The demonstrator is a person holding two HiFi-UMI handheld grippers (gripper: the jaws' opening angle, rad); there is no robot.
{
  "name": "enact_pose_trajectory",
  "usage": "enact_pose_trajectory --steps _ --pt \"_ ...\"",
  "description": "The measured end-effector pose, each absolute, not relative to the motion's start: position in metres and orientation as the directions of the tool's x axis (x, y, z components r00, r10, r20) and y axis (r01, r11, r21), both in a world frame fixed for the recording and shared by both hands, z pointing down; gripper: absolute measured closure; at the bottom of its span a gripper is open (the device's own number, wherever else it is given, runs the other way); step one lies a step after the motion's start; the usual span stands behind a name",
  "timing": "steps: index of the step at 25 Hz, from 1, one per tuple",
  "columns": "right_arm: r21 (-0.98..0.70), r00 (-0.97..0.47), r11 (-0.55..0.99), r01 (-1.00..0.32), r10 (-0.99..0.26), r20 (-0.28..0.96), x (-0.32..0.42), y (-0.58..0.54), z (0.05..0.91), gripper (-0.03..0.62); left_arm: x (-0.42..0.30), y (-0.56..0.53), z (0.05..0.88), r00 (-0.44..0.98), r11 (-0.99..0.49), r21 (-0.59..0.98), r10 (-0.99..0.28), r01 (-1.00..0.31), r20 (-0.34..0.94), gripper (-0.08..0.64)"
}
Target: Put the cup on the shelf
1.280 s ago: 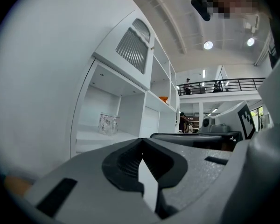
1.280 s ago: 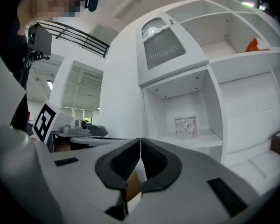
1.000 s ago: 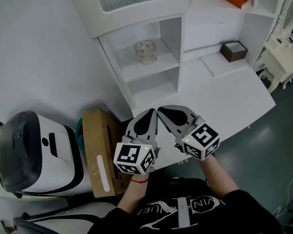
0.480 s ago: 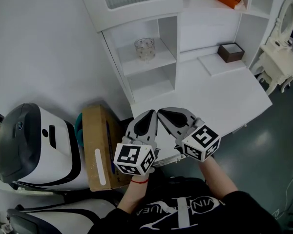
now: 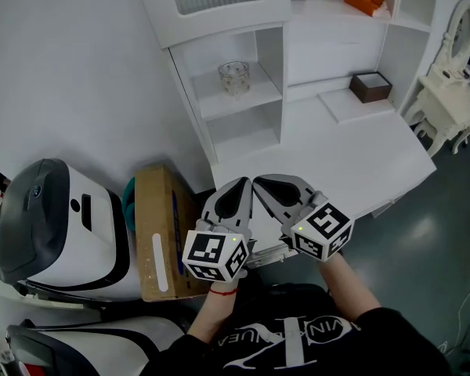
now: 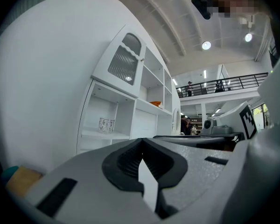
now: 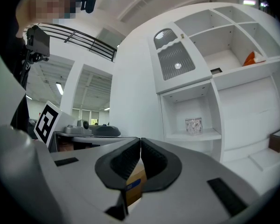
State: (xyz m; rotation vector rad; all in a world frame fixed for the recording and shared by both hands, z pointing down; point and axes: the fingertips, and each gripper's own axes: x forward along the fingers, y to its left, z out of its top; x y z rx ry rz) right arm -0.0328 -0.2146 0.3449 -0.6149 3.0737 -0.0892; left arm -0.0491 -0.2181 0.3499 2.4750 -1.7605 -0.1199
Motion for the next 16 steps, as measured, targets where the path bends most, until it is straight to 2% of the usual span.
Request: enact_pose_trajectory --steps 16 --pt "-0.065 -0.926 0.925 -0.375 -0.376 -0.014 -0.0268 -0.2132 0.3436 0.584 -0.0431 -0.2158 0.3476 0.322 -0.32 0.1 -0.947 -0.942 0.004 0.554"
